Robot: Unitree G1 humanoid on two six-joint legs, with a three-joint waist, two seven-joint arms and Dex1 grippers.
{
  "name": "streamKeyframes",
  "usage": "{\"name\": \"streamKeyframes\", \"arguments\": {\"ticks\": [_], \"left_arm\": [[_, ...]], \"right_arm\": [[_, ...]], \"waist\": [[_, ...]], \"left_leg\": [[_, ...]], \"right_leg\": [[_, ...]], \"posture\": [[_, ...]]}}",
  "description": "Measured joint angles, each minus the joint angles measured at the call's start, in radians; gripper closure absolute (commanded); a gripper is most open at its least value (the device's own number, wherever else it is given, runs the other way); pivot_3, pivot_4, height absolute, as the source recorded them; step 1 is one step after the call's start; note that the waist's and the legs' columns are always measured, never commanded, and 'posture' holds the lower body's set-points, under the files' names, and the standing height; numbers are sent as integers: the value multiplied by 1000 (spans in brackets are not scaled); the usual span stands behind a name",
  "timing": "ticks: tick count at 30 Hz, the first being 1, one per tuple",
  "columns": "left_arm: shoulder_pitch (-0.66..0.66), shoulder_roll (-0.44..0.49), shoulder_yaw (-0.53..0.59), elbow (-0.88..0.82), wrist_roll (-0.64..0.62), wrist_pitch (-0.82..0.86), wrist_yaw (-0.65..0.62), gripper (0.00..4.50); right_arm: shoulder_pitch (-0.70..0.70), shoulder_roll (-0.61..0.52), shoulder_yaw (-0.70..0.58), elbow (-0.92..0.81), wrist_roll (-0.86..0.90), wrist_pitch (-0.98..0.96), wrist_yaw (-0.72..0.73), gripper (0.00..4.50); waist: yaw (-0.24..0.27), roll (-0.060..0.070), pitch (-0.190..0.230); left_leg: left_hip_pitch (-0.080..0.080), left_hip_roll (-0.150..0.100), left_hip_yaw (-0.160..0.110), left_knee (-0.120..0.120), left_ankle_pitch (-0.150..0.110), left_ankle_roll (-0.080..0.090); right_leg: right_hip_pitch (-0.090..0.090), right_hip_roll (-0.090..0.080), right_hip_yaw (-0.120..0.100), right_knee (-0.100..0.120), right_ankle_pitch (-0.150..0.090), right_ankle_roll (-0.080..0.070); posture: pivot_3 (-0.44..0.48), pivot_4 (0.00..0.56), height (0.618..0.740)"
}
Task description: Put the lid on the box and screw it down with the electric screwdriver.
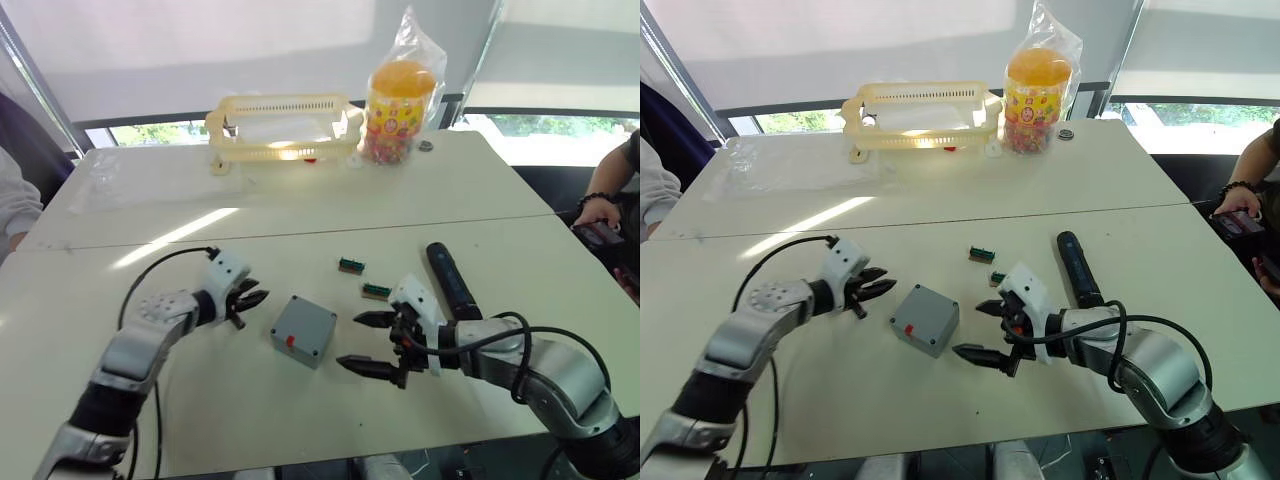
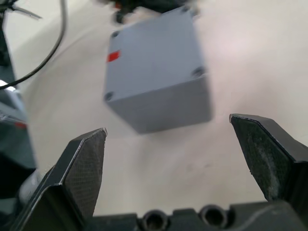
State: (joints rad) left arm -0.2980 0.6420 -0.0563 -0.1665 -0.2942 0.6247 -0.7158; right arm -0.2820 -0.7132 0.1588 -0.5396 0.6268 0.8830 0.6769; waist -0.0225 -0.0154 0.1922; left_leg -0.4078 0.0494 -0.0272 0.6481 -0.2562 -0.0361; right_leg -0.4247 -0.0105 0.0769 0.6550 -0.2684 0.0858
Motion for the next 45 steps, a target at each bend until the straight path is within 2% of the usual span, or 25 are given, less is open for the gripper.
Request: {"name": "streamKeyframes", "arguments": {"ticks": [6, 12, 23, 35, 45], "left_arm": [[236, 130, 95, -257, -170, 105, -140, 2981], [321, 158, 114, -323, -217, 136, -159, 2981], [202, 55, -10, -261, -134, 99, -60, 2981], [100, 1, -41, -113, -43, 5, -33, 2981], [56, -48, -50, -85, -1, -27, -20, 2981]], "right_arm": [[-30, 3, 34, 145, -115, -192, 111, 22], [-66, 27, 102, 245, -190, -330, 243, 22], [-105, 81, 149, 342, -253, -424, 358, 22], [3, 97, 124, 183, -227, -311, 294, 22], [24, 102, 113, 139, -212, -259, 250, 22]], "waist": [[6, 0, 0], [7, 0, 0], [6, 0, 0], [9, 0, 0], [7, 0, 0]], "left_leg": [[0, 0, 1, 1, 0, 0], [0, 0, 1, 2, 0, 0], [0, 0, 0, 2, 0, 0], [0, 0, 0, 2, 0, 0], [0, 0, 0, 2, 0, 0]], "right_leg": [[0, -1, 0, 0, 0, -1], [0, -1, 0, 0, -1, -1], [1, 0, 0, 1, 0, 0], [1, 0, 0, 2, 0, 0], [1, 0, 0, 2, 0, 0]], "posture": [[0, 150, 740], [0, 150, 740], [0, 150, 740], [0, 150, 740], [0, 150, 740]]}}
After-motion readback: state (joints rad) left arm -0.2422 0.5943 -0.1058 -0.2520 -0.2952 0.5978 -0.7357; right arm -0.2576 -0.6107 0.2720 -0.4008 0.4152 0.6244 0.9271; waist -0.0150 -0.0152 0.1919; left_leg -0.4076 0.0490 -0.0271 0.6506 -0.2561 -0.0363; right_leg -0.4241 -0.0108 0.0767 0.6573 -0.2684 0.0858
